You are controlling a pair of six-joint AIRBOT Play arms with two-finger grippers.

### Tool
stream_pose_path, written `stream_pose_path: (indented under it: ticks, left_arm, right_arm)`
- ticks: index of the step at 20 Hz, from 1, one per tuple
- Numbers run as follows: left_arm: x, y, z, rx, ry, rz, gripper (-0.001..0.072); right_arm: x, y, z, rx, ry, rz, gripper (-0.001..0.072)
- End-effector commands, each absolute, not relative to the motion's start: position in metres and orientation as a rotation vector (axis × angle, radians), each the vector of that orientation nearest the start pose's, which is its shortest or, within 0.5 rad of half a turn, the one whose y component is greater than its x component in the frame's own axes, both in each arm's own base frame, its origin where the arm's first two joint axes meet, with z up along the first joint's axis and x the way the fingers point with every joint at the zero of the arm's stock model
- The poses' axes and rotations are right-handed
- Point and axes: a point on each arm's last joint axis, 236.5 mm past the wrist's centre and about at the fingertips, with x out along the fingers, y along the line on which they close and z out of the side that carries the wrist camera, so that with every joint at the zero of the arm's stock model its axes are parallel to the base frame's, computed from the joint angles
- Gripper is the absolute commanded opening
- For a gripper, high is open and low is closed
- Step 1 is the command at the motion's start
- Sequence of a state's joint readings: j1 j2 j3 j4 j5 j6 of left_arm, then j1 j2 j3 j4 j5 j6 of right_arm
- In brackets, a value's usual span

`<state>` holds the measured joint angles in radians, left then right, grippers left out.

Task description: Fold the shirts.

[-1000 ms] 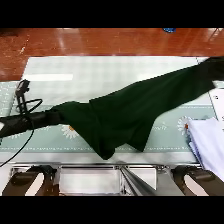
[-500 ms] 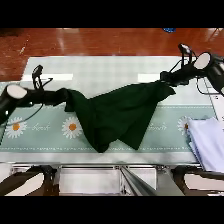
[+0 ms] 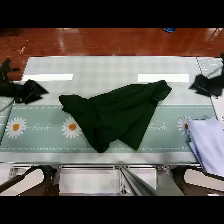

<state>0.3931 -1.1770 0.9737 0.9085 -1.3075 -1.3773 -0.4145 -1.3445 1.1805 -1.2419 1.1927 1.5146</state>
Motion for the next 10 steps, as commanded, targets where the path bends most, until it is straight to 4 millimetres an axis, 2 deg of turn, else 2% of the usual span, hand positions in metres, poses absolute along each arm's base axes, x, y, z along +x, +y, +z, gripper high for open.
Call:
stream_pose_path:
  ticks: [1, 3, 6, 8, 10]
  left_arm:
    - [0.280, -0.058, 0.002, -0.941, 1.296, -0.270, 0.0508]
    - [0.239, -0.088, -0.022, -0.960, 1.398, -0.308, 0.0508]
    - [0.191, -0.128, -0.051, -0.925, 1.551, -0.375, 0.0508]
    - [0.172, -0.154, -0.063, -0.874, 1.609, -0.409, 0.0508]
    - [0.164, -0.176, -0.073, -0.788, 1.623, -0.433, 0.0508]
  right_arm:
    - [0.330, -0.089, -0.029, 0.622, 1.243, -0.167, 0.0407]
    - [0.312, -0.066, -0.043, 0.661, 1.234, -0.126, 0.0407]
    - [0.301, -0.043, -0.050, 0.717, 1.227, -0.075, 0.0407]
    - [0.300, -0.039, -0.052, 0.735, 1.229, -0.067, 0.0407]
    - [0.302, -0.037, -0.050, 0.751, 1.221, -0.061, 0.0407]
